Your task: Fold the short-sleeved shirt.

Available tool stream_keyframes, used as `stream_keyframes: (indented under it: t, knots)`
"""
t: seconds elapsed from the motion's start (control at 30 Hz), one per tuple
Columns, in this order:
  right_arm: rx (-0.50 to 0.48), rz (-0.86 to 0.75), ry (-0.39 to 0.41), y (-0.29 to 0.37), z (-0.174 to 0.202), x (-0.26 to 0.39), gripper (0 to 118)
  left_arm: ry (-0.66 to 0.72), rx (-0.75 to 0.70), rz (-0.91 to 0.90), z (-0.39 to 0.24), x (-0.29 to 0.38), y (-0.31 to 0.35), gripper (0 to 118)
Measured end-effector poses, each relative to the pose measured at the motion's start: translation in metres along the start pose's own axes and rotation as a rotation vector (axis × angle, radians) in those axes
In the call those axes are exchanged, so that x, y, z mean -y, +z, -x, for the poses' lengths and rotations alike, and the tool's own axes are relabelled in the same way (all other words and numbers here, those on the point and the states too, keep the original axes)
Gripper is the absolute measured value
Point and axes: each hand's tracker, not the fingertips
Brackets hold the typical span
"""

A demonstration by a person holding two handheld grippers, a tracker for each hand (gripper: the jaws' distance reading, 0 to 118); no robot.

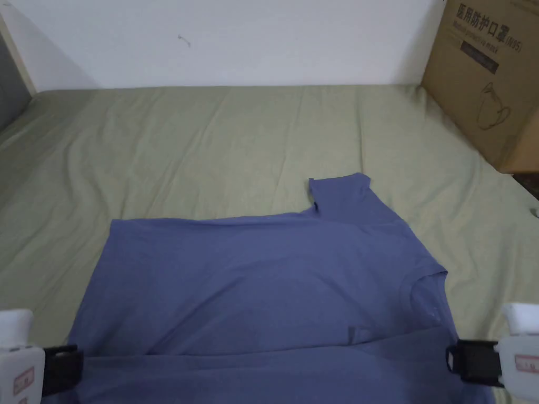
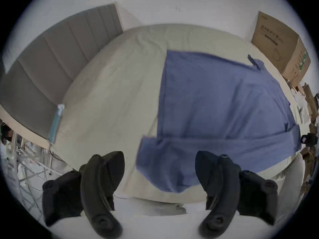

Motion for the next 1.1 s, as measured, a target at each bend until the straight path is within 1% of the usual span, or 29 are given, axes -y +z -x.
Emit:
stream_keyframes:
  t: [0.03,0.07,0.1,0.13,0.17,0.27,0.3,0.33,0.37,0.4,0.43,0.5,0.6,0.7,0.73,0.77,0.8,0.83,0.93,1.0,1.07,1.1]
  knots:
    - [-0.010,-0.032,0.002,0.004,0.003,-0.009,81,0.015,0.024,-0.023,-0.001,-0.008,0.005,89]
    - [-0.019,-0.054,-0.001,0.005,0.007,-0.018,75,0.033,0.059,-0.049,-0.002,-0.014,0.008,79]
    - [-0.033,-0.070,-0.003,0.005,0.010,-0.025,64,0.038,0.106,-0.074,-0.007,-0.020,0.012,59]
    - [-0.044,-0.087,-0.013,0.002,0.013,-0.031,40,0.035,0.143,-0.090,-0.011,-0.025,0.010,28]
    - [-0.046,-0.094,-0.025,-0.002,0.016,-0.035,0,0.026,0.133,-0.071,-0.015,-0.028,0.004,0]
    - [-0.022,-0.071,-0.035,-0.021,0.027,-0.039,0,-0.019,0.107,-0.027,-0.036,-0.027,-0.014,0]
    - [-0.039,-0.064,-0.041,-0.028,0.029,-0.035,0,-0.036,0.117,-0.008,-0.039,-0.024,-0.018,0]
    - [-0.071,-0.050,-0.076,-0.034,0.029,-0.033,0,-0.010,0.142,0.003,-0.041,-0.020,-0.022,0]
    - [-0.101,-0.018,-0.082,-0.040,0.029,-0.034,0,0.002,0.171,0.023,-0.044,-0.019,-0.027,0]
    - [-0.109,-0.004,-0.074,-0.046,0.029,-0.036,0,0.004,0.188,0.046,-0.045,-0.019,-0.031,0]
    - [-0.089,-0.012,-0.063,-0.051,0.030,-0.041,0,0.006,0.200,0.064,-0.047,-0.021,-0.035,0]
    - [-0.076,-0.017,-0.033,-0.058,0.032,-0.061,0,-0.001,0.165,0.041,-0.052,-0.031,-0.037,0]
    - [-0.106,-0.052,-0.047,-0.073,0.029,-0.104,0,0.009,0.178,0.032,-0.057,-0.050,-0.045,0]
    - [-0.109,-0.095,-0.020,-0.095,0.028,-0.156,0,0.005,0.202,0.032,-0.067,-0.068,-0.054,0]
    - [-0.107,-0.100,-0.003,-0.104,0.027,-0.174,13,-0.004,0.202,0.030,-0.071,-0.073,-0.057,0]
    - [-0.105,-0.099,0.012,-0.113,0.026,-0.189,57,-0.014,0.204,0.032,-0.074,-0.078,-0.060,0]
    - [-0.079,-0.093,0.025,-0.126,0.025,-0.208,93,-0.025,0.207,0.034,-0.077,-0.082,-0.064,0]
    - [-0.067,-0.098,0.024,-0.137,0.023,-0.222,107,-0.028,0.204,0.036,-0.079,-0.083,-0.067,0]
    - [-0.061,-0.085,-0.002,-0.168,0.015,-0.258,108,-0.027,0.197,0.060,-0.083,-0.086,-0.074,0]
    - [-0.054,-0.069,0.003,-0.191,0.012,-0.270,108,-0.025,0.178,0.081,-0.085,-0.084,-0.080,0]
    - [0.010,-0.015,0.024,-0.213,0.011,-0.272,108,-0.022,0.167,0.095,-0.081,-0.082,-0.089,0]
    - [0.032,0.011,0.037,-0.225,0.009,-0.271,105,-0.018,0.164,0.106,-0.080,-0.081,-0.092,0]
